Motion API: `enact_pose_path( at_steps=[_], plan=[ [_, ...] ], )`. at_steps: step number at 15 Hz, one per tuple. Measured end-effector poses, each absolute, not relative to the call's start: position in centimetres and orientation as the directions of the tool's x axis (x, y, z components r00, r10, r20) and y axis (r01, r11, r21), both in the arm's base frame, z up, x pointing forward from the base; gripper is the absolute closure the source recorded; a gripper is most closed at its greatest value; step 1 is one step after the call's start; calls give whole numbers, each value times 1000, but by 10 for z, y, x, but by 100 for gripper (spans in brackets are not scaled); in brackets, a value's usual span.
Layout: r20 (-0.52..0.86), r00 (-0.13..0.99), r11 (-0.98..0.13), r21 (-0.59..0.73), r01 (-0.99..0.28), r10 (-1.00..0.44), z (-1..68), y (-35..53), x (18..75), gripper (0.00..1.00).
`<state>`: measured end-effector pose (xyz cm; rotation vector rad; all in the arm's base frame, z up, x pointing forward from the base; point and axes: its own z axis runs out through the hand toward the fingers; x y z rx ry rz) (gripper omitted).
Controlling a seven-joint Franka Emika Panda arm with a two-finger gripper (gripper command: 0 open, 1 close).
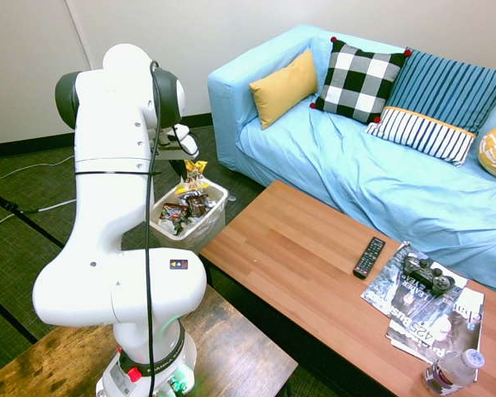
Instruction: Throw the chip bag in the trash bin
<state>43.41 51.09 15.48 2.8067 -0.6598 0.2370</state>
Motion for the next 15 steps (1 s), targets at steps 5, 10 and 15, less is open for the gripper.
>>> enact_pose_path(
  at_steps=[5,10,15],
  plan=[
    [211,888,-864,225,-450,-408,130,513,436,0],
    [211,896,-867,243,-435,-391,123,524,427,0],
    [216,892,-864,240,-442,-397,128,525,431,0]
  ],
)
